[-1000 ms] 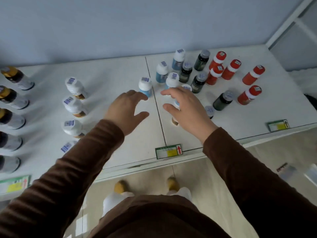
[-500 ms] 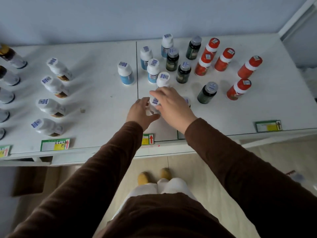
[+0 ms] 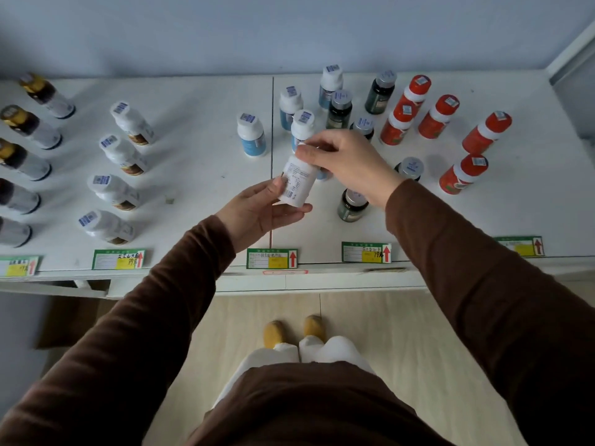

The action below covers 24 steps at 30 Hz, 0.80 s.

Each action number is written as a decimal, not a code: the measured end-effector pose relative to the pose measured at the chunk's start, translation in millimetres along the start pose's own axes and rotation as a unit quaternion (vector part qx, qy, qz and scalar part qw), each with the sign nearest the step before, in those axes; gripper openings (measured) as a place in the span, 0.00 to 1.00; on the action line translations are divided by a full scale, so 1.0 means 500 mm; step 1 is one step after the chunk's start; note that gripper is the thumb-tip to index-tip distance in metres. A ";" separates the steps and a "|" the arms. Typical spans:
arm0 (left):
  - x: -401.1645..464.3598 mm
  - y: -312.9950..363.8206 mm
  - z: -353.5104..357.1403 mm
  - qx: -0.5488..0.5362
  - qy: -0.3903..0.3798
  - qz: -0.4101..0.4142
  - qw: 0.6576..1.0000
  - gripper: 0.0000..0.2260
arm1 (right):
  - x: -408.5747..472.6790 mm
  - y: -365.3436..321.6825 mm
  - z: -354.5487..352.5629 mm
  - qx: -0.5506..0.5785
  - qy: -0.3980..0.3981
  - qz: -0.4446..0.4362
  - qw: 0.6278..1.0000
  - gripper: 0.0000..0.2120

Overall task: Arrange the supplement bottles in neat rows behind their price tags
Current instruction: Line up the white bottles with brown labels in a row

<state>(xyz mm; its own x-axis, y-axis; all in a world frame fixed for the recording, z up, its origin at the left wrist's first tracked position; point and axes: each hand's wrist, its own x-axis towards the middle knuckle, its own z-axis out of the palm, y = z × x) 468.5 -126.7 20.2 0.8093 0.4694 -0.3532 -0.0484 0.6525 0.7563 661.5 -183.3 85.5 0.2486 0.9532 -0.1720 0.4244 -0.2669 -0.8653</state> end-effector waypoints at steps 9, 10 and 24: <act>-0.027 0.033 0.011 0.073 0.043 0.063 0.994 0.17 | 0.007 -0.018 -0.003 0.047 -0.080 -0.025 0.995 0.18; -0.027 0.035 0.015 0.124 0.071 0.076 0.987 0.18 | 0.007 -0.018 -0.001 0.044 -0.081 -0.033 0.995 0.19; -0.076 0.149 -0.080 0.411 0.218 0.196 0.863 0.18 | 0.098 -0.130 0.097 -0.084 -0.049 -0.136 0.986 0.15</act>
<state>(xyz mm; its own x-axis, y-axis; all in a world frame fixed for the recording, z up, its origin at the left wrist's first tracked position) 410.7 -71.8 68.0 0.5191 0.8545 -0.0194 0.3090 -0.1665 0.9364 603.8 -112.5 110.4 0.0246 0.9997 0.0037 0.6043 -0.0119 -0.7967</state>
